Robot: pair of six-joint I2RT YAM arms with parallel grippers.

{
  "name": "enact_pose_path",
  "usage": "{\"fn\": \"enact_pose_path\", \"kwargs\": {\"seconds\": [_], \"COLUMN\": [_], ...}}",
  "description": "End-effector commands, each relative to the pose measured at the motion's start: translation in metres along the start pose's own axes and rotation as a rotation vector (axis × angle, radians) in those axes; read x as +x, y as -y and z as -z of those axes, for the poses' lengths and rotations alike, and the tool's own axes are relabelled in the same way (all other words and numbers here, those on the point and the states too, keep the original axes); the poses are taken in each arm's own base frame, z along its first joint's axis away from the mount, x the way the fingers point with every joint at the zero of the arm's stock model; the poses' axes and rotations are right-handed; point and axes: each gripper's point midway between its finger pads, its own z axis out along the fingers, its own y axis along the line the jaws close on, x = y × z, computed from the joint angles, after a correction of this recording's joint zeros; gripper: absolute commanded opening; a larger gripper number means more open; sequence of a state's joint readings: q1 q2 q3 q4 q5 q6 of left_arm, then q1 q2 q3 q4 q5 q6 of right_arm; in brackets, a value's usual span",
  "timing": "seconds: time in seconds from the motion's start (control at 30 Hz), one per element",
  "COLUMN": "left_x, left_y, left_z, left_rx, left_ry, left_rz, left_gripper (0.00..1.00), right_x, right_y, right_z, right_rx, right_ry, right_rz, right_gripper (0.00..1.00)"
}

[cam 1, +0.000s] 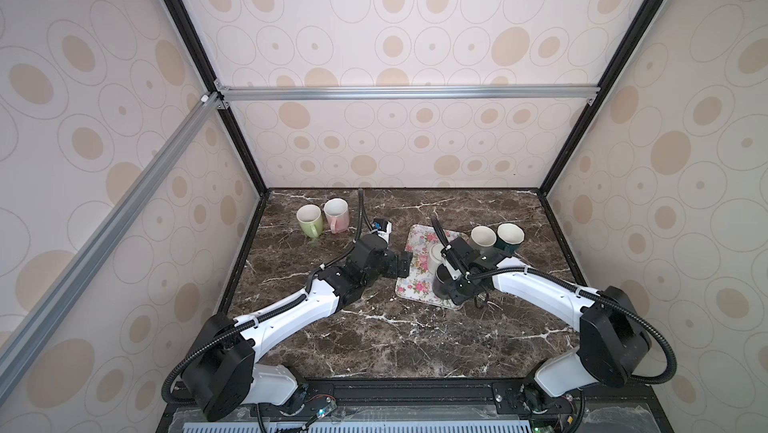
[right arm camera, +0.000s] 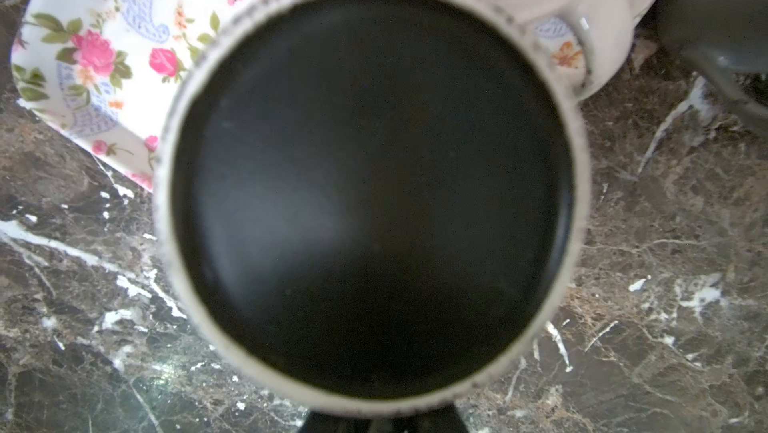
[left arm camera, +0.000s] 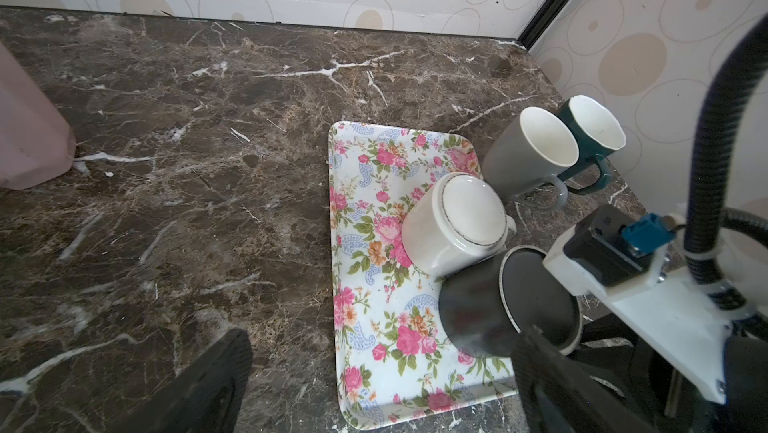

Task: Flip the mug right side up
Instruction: 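Lift the black mug off the tray with the right gripper, then carry the black mug toward the left gripper, tilting it sideways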

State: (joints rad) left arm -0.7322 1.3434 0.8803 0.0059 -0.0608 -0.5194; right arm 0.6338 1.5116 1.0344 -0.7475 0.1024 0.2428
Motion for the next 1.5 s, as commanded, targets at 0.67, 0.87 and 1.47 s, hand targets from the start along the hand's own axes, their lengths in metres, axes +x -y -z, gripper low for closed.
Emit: {"fn": "enact_pose_path", "kwargs": {"seconds": [0.67, 0.87, 1.47], "left_x": [0.011, 0.011, -0.009], "left_y": [0.002, 0.004, 0.013], "left_z": [-0.001, 0.000, 0.027], "left_rx": [0.018, 0.026, 0.095], "left_ry": [-0.033, -0.044, 0.050], "left_rz": [-0.002, -0.012, 0.015], "left_gripper": [0.98, 0.98, 0.98], "right_x": [-0.017, -0.018, -0.054], "right_y": [-0.035, -0.042, -0.058], "right_z": [0.047, 0.058, 0.118], "right_rx": [-0.253, -0.323, -0.482], "right_ry": [0.169, 0.224, 0.385], "right_rz": [-0.105, -0.138, -0.180], "right_gripper": [0.00, 0.00, 0.00]}}
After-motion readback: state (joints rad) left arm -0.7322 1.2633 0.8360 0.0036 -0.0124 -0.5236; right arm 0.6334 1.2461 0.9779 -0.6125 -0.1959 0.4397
